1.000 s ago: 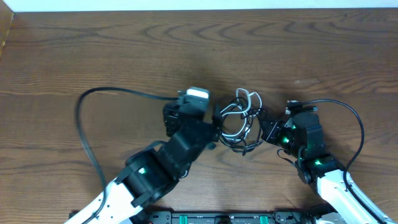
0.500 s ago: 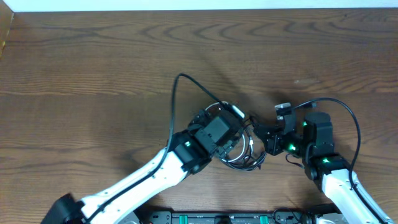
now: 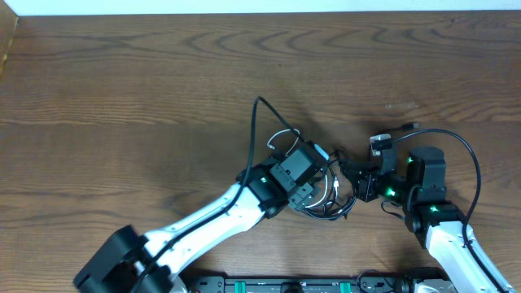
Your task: Untangle cables
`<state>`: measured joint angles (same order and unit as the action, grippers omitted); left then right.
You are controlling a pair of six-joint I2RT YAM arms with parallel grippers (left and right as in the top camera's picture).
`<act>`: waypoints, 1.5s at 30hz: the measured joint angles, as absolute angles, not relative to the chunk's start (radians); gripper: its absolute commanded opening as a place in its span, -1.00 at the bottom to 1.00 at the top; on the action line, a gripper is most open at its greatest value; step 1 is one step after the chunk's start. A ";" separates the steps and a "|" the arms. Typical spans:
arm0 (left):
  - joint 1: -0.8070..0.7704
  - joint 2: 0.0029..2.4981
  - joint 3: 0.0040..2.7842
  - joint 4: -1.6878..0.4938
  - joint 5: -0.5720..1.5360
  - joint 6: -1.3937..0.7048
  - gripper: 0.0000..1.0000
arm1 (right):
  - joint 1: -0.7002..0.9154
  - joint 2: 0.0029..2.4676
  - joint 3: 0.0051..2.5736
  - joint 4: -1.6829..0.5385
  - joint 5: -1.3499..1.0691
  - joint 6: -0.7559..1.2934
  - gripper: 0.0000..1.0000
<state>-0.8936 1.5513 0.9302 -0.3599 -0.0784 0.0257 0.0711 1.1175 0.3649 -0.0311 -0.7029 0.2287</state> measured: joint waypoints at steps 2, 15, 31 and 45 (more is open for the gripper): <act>-0.894 1.586 0.930 -0.318 -0.059 0.023 0.58 | 0.071 1.118 0.365 -0.047 -0.708 0.228 -0.98; -0.893 1.761 0.930 -0.223 -0.044 0.003 -0.85 | 0.071 1.118 0.365 -0.113 -0.728 0.282 -0.96; -0.893 1.374 0.930 -0.250 -0.134 -0.069 -0.85 | 0.071 1.118 0.365 -0.157 -0.715 0.322 -0.04; -0.850 1.159 0.930 -0.336 -0.170 -0.316 -0.85 | 0.071 1.118 0.365 -0.175 -0.548 0.368 0.44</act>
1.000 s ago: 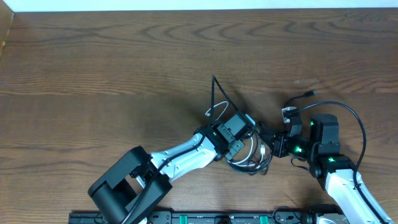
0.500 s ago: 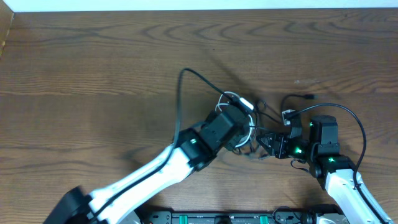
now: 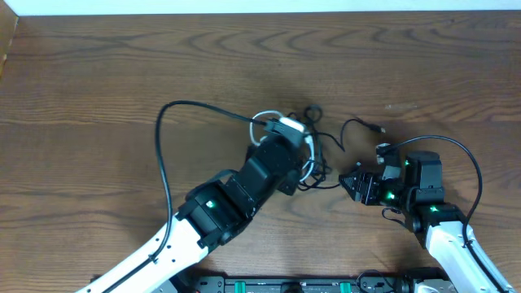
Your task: Untangle cables
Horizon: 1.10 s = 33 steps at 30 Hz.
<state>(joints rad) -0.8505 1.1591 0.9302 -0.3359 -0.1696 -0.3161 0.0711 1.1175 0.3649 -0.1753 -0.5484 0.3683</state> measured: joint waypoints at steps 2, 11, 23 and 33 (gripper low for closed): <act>-0.828 1.159 0.930 -0.347 -0.185 -0.375 -0.85 | 0.071 1.118 0.365 -0.175 -0.526 0.394 0.44; -0.743 1.169 0.930 -0.358 -0.213 -0.683 -0.85 | 0.070 1.118 0.363 -0.030 -0.792 0.513 -0.03; -0.733 1.238 0.930 -0.294 -0.083 -0.663 -0.85 | 0.070 1.119 0.360 0.469 -1.049 0.839 -0.22; -0.733 1.238 0.930 -0.208 0.111 -0.516 -0.85 | 0.158 1.119 0.360 0.480 -1.012 0.870 -0.21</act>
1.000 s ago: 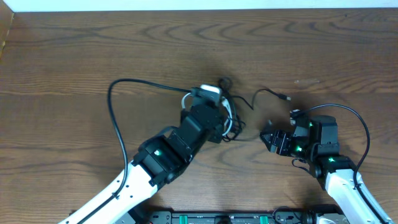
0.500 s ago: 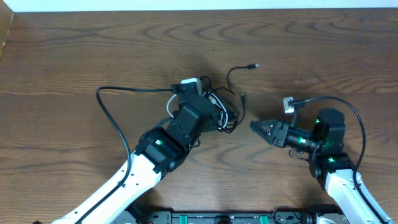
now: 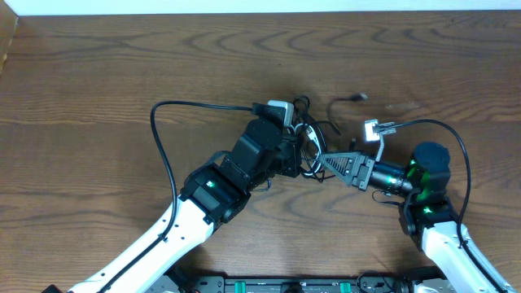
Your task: Untangle cables
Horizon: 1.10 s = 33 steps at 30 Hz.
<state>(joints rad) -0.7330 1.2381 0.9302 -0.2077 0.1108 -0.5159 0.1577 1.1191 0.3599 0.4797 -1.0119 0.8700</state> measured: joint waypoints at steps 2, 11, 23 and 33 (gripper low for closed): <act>-0.733 1.238 0.930 -0.207 0.130 -0.506 -0.85 | 0.175 1.119 0.360 0.480 -0.986 0.870 -0.18; -0.733 1.238 0.930 -0.206 0.243 -0.429 -0.85 | 0.190 1.119 0.360 0.480 -0.872 0.837 -0.18; -0.733 1.238 0.930 -0.200 0.276 -0.361 -0.85 | 0.197 1.119 0.360 0.463 -0.850 0.797 -0.17; -0.733 1.238 0.930 -0.154 0.359 -0.361 -0.85 | 0.213 1.131 0.360 0.360 -0.810 0.706 -0.98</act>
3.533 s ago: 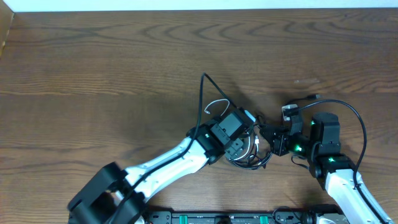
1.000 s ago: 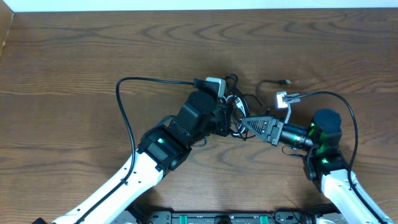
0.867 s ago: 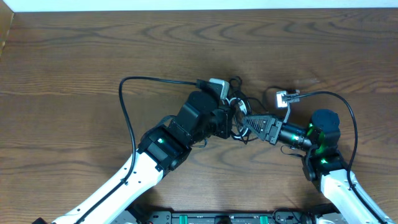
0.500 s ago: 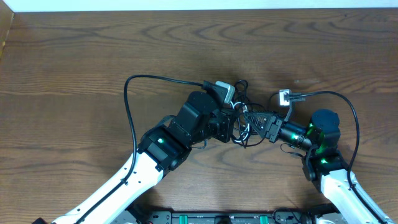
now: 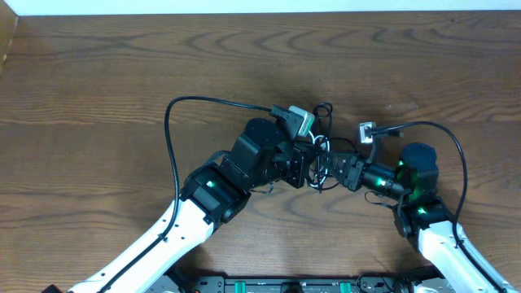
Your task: Untangle cables
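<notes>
A small tangle of thin black and white cables (image 5: 321, 153) lies at the table's middle, with one black loop (image 5: 326, 108) sticking out behind it. My left gripper (image 5: 305, 160) reaches in from the lower left and looks shut on the tangle's left side. My right gripper (image 5: 332, 166) points left from the lower right, its narrow fingers closed into the tangle's right side. The two grippers almost touch. The fingertips and the middle of the tangle are hidden among the strands.
The brown wooden table (image 5: 122, 73) spreads bare to the left and back. The left arm's own black lead (image 5: 175, 114) arches over the table. The right arm's lead (image 5: 456, 155) curves from a white plug (image 5: 367, 130). The wall edge runs along the far side.
My right gripper, then spread in a wide V beside the tangle, is now narrowed on its right side. The left gripper shifted slightly right. The loose plug end at the back drew in.
The left gripper first sat over the tangle near the right gripper. Then it was farther back and left with the cables, the right gripper apart. The right gripper then reached in open, and now both hold the tangle between them.
</notes>
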`<state>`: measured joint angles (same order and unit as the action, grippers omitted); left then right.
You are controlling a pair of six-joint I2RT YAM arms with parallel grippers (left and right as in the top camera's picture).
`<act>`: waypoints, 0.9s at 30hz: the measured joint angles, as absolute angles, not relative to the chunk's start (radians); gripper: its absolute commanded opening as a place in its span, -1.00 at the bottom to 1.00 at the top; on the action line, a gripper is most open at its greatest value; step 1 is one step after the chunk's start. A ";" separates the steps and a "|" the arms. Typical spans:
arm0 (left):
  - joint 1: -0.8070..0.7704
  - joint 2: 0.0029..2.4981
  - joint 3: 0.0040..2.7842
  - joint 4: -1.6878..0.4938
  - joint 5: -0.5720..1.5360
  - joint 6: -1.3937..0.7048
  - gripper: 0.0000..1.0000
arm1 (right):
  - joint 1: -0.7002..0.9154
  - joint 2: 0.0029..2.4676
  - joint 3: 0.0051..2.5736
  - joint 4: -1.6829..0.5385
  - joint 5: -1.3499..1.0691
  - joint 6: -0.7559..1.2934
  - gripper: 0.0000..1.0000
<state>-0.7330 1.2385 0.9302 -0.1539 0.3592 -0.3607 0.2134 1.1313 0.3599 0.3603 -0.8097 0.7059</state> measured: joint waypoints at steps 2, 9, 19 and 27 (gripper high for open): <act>-0.733 1.238 0.930 -0.155 0.360 -0.360 -0.85 | 0.216 1.135 0.360 0.359 -0.808 0.702 -0.98; -0.733 1.238 0.930 -0.256 0.152 -0.350 -0.78 | 0.189 1.139 0.358 0.559 -0.952 0.696 -0.98; -0.735 1.238 0.930 -0.283 -0.019 -0.335 0.46 | 0.102 1.139 0.359 0.725 -1.283 0.794 -0.98; -0.735 1.238 0.930 -0.300 -0.033 -0.339 0.72 | 0.102 1.145 0.356 1.119 -1.326 1.003 -0.98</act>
<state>-0.7349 1.2381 0.9302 -0.3004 -0.0326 -0.3389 0.1020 1.1450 0.3557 1.1191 -1.3262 1.0031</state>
